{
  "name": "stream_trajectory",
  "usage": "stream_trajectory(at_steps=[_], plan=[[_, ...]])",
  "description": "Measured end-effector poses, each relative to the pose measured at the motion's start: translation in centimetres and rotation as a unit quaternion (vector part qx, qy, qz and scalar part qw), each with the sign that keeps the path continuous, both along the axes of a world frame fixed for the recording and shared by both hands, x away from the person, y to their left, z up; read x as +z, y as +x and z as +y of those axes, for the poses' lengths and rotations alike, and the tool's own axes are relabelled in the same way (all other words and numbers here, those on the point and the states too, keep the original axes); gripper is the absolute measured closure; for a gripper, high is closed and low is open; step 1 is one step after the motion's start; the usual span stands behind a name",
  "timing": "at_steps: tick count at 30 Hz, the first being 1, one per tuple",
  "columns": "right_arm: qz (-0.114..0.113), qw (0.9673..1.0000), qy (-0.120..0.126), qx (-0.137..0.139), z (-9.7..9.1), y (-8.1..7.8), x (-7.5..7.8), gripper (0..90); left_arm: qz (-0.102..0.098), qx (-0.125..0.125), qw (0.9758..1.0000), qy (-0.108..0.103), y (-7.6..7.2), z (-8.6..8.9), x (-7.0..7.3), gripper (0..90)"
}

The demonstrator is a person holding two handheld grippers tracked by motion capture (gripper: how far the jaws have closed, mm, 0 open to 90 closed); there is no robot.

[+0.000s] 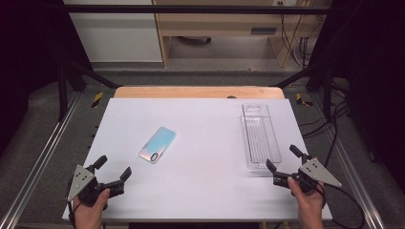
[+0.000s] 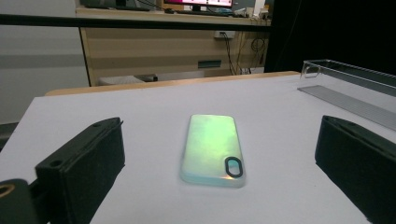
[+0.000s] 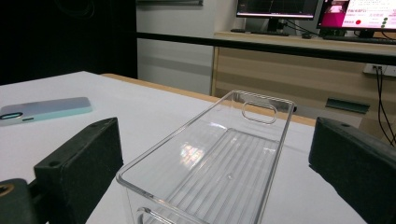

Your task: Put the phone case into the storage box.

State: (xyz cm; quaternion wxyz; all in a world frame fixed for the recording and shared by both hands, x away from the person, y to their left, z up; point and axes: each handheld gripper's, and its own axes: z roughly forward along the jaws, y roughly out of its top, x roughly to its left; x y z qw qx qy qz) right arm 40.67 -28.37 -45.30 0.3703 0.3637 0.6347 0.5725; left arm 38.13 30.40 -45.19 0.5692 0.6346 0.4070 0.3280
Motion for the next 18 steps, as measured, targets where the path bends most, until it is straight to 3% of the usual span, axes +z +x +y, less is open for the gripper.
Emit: stream_trajectory(at_steps=[3,10,18], plan=[[-0.002,1.0000,0.002,-0.003,-0.2,-0.1,0.0,3.0,0.002,-0.005,0.9999,0.008,0.0,-0.5,0.0,1.2],[-0.007,0.9999,0.001,-0.012,-0.6,-0.3,0.2,2.8,0.037,-0.013,0.9980,0.050,0.7,-2.2,0.0,1.4],[-0.013,0.9998,-0.010,-0.015,-0.5,-0.2,0.2,2.5,0.049,-0.020,0.9963,0.068,2.2,-3.4,0.7,1.8]])
